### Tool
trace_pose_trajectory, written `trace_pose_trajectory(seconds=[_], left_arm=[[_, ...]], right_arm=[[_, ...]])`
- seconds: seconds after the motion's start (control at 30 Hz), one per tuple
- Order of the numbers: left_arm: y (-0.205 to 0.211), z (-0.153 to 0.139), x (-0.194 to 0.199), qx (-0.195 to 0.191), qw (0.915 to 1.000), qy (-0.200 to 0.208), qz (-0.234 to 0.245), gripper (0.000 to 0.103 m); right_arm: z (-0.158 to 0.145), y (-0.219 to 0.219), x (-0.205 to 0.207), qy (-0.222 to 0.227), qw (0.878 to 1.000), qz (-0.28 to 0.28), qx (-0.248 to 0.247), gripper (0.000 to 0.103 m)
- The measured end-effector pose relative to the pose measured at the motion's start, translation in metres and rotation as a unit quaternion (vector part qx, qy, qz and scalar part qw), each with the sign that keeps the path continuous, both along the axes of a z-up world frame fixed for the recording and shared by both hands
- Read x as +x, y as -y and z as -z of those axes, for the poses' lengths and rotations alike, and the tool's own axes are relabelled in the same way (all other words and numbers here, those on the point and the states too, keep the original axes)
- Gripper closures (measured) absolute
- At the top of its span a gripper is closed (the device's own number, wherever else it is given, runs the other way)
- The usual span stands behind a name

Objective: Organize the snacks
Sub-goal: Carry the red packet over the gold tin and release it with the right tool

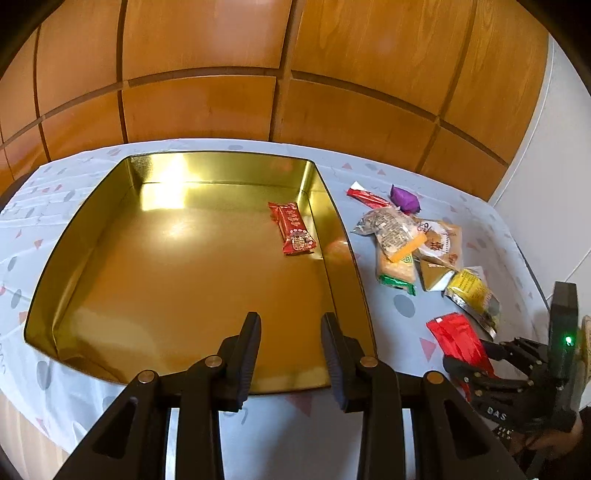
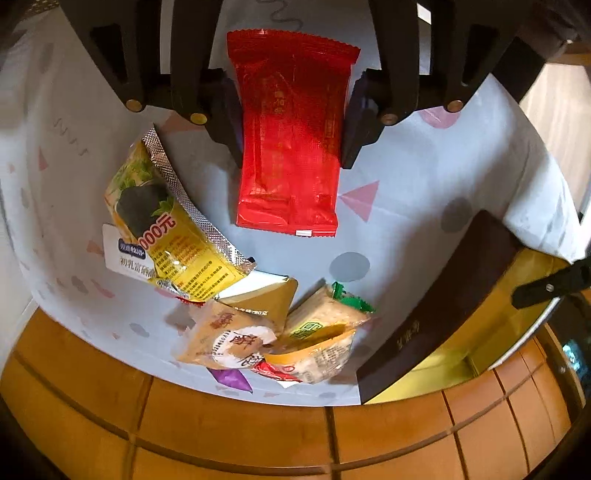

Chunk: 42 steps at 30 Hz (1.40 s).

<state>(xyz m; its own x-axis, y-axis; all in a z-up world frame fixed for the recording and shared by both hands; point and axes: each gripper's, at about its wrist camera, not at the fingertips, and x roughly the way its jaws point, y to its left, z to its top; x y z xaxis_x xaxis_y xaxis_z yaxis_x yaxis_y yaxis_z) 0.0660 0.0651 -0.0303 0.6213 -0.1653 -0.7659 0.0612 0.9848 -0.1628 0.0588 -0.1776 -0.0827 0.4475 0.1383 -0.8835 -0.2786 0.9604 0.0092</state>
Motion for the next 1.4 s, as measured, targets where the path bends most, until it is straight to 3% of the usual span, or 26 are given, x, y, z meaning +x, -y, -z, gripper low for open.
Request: trace_pose_trajectory(seconds=[0.1, 0.2, 0.3, 0.43, 0.53, 0.77, 0.9, 1.07, 1.3, 1.4], left_arm=[[-0.006, -0.001, -0.006, 0.003, 1.0, 0.0, -0.009, 0.069], [-0.015, -0.002, -0.01, 0.001, 0.9996, 0.005, -0.027, 0.069], [-0.031, -0.004, -0.012, 0.001, 0.9987, 0.008, -0.051, 0.069], [-0.047, -0.003, -0.014, 0.005, 0.9976, 0.01, -0.069, 0.069], [-0.057, -0.003, -0.016, -0.001, 0.9968, 0.012, -0.079, 0.069], [-0.071, -0.009, -0.018, 0.0, 0.9949, 0.026, -0.098, 0.069], [-0.076, -0.007, -0.016, -0.008, 0.9941, 0.022, -0.106, 0.069], [-0.077, -0.005, -0.015, -0.009, 0.9941, 0.02, -0.107, 0.069], [-0.063, -0.002, -0.017, -0.01, 0.9969, 0.019, -0.075, 0.069], [-0.053, -0.005, -0.019, -0.011, 0.9981, 0.025, -0.054, 0.069]], right_arm=[[0.0, -0.001, 0.0, 0.0, 1.0, 0.004, -0.005, 0.053], [0.0, -0.003, -0.004, 0.006, 1.0, 0.006, -0.012, 0.062], [-0.004, -0.008, -0.011, 0.003, 1.0, 0.002, -0.011, 0.065], [-0.027, -0.011, -0.009, -0.005, 0.998, 0.01, 0.058, 0.065], [-0.051, -0.023, 0.001, -0.016, 0.99, 0.002, 0.138, 0.065], [-0.082, -0.076, 0.032, -0.025, 0.977, -0.015, 0.21, 0.065], [-0.085, -0.106, 0.05, -0.021, 0.975, -0.012, 0.221, 0.064], [-0.063, -0.127, 0.076, -0.048, 0.974, 0.015, 0.223, 0.06], [-0.065, -0.104, 0.063, -0.029, 0.973, 0.024, 0.228, 0.059], [-0.072, -0.083, 0.053, -0.006, 0.976, 0.033, 0.215, 0.054]])
